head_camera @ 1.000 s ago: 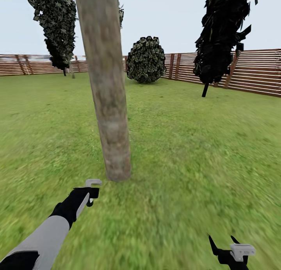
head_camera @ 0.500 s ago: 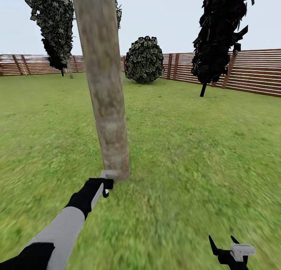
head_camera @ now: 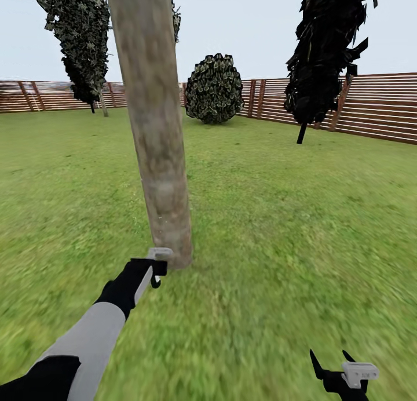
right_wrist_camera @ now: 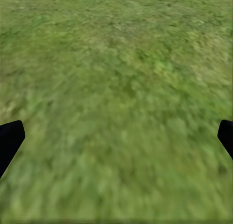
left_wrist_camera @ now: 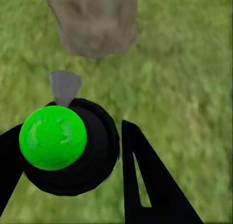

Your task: In the garden, pick up the pesticide atomizer on the floor and spray pesticide onto both trees until each tree trunk is fully covered.

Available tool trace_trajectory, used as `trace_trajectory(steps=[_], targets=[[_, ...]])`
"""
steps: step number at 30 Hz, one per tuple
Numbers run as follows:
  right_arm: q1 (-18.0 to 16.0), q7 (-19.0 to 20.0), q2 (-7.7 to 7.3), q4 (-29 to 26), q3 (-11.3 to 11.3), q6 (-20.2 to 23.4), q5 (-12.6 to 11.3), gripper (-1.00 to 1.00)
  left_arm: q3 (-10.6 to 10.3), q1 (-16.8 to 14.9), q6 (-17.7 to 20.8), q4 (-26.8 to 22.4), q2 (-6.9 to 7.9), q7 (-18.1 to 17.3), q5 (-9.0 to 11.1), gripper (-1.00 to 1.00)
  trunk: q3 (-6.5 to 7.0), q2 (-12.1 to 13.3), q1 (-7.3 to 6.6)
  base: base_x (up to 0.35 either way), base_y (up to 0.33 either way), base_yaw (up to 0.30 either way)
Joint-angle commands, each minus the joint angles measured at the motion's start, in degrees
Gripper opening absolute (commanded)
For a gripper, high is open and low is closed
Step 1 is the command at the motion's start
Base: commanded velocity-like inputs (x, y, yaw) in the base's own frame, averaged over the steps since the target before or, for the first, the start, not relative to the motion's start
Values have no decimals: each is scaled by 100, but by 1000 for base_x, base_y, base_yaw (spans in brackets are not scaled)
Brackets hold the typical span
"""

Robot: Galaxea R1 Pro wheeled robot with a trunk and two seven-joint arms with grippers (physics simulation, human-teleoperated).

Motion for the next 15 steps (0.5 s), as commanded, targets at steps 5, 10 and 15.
trace_trajectory(steps=[5, 10, 15], targets=[[-12, 41, 6, -7, -47, -26, 39, 100, 5, 69, 24, 10, 214, -4, -83, -100, -5, -3, -1, 202, 0, 0], [-10, 41, 6, -7, -47, -26, 39, 100, 2, 78, 24, 10, 230, -4, -71, -100, -5, -3, -1, 158, 0, 0], [-11, 41, 6, -9, -47, -26, 39, 100, -399, 65, 75, 1, -94, 27, -57, -100, -5, -3, -1, 7, 0, 0]])
